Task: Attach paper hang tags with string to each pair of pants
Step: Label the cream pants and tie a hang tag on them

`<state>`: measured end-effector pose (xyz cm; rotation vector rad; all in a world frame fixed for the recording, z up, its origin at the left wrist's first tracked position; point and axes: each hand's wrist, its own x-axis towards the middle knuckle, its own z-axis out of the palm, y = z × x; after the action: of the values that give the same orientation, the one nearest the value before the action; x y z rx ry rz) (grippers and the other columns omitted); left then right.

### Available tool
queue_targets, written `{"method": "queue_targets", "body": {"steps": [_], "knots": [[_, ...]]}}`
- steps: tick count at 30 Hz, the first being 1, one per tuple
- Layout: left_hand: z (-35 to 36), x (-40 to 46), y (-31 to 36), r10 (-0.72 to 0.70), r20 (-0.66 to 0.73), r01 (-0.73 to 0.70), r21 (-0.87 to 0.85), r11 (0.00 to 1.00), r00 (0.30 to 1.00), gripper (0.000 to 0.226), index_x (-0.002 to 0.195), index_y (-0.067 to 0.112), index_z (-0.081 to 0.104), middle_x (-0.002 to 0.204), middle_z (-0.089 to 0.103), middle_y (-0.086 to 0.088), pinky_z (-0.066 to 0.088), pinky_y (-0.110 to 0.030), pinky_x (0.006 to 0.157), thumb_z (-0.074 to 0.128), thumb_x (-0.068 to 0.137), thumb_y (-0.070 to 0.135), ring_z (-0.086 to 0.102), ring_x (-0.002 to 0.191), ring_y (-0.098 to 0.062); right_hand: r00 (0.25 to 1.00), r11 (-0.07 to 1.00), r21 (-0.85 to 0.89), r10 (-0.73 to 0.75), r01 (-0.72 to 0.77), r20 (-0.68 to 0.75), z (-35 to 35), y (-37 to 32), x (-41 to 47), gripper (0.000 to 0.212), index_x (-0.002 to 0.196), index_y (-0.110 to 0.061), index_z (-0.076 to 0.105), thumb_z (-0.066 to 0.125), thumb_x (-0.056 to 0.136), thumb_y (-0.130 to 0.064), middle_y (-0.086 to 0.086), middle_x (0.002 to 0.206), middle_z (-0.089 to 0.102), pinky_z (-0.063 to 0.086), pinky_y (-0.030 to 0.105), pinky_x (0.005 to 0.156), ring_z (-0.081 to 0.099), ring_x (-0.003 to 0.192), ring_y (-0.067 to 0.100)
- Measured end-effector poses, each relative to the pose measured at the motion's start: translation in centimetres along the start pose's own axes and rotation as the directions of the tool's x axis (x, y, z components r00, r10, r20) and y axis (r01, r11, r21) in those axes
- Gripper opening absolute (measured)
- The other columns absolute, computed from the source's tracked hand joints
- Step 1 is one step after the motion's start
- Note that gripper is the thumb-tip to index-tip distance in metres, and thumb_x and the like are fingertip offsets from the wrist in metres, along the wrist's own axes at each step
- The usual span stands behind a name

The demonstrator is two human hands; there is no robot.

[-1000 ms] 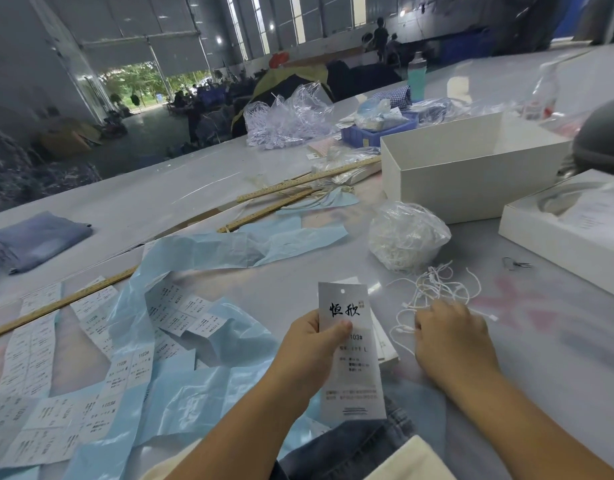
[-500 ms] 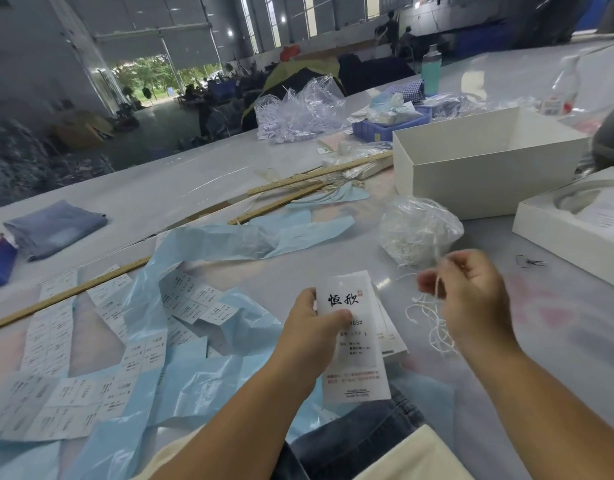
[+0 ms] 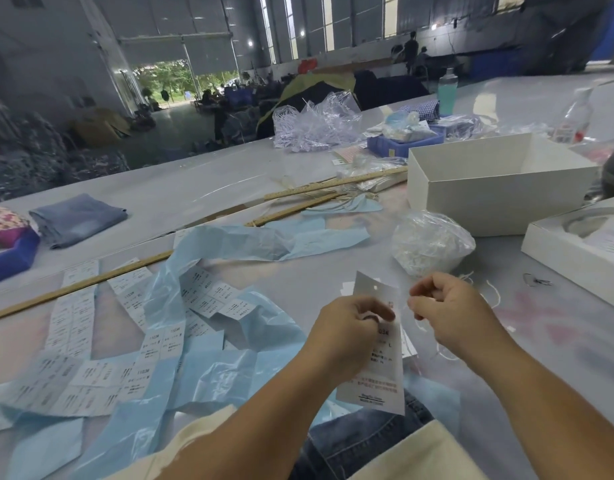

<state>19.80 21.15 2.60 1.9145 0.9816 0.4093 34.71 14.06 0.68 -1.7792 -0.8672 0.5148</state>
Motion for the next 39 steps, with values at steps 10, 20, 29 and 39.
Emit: {"method": "queue_targets", "body": {"steps": [10,20,29,39], "knots": [[0.0,0.0,-0.6,-0.051,0.008,0.051,-0.032,0.998,0.999,0.028,0.088,0.037,0.064,0.102,0.067,0.009,0.044,-0.014,0.044,0.046,0.098,0.018,0.061,0.067,-0.013,0.98,0.968,-0.153,0.192,-0.197,-0.047,-1.1,1.8,1.4,0.053,0.131,-0.019,0.054,0.069,0.082,-0.007,0.002,0.099,0.07,0.042,0.031,0.072,0.062,0.089,0.022],[-0.5,0.1,-0.3,-0.026,-0.04,0.02,-0.136,0.991,0.999,0.035,0.079,0.031,0.068,0.092,0.068,0.002,0.046,-0.017,0.047,0.047,0.094,0.007,0.059,0.063,-0.013,0.987,0.969,0.245,-0.059,0.021,0.151,-1.5,-1.3,-0.7,0.025,0.111,-0.026,0.063,0.048,0.1,-0.009,0.003,0.087,0.076,0.029,0.012,0.037,0.036,0.035,0.003],[-4.4,-4.2,4.3,0.21,0.042,-0.171,-0.437,0.883,0.977,0.026,0.071,0.021,0.069,0.067,0.064,0.0,0.045,-0.03,0.063,0.056,0.081,0.041,0.059,0.063,-0.017,0.902,0.866,0.5,-0.238,0.028,0.36,-1.6,-7.6,-5.4,0.03,0.089,-0.006,0.064,0.04,0.097,0.009,0.022,0.077,0.068,0.021,0.015,0.038,0.025,0.038,0.008],[-10.5,-16.4,4.0,0.324,-0.214,-0.328,0.014,0.944,0.922,0.022,0.076,0.031,0.074,0.07,0.071,0.015,0.044,-0.012,0.05,0.063,0.094,0.025,0.06,0.057,-0.001,0.768,0.884,0.402,-0.424,0.238,0.479,0.0,-13.1,-14.0,0.01,0.082,-0.027,0.062,0.058,0.078,-0.019,0.005,0.058,0.063,0.026,0.017,0.037,0.032,0.039,0.007]]}}
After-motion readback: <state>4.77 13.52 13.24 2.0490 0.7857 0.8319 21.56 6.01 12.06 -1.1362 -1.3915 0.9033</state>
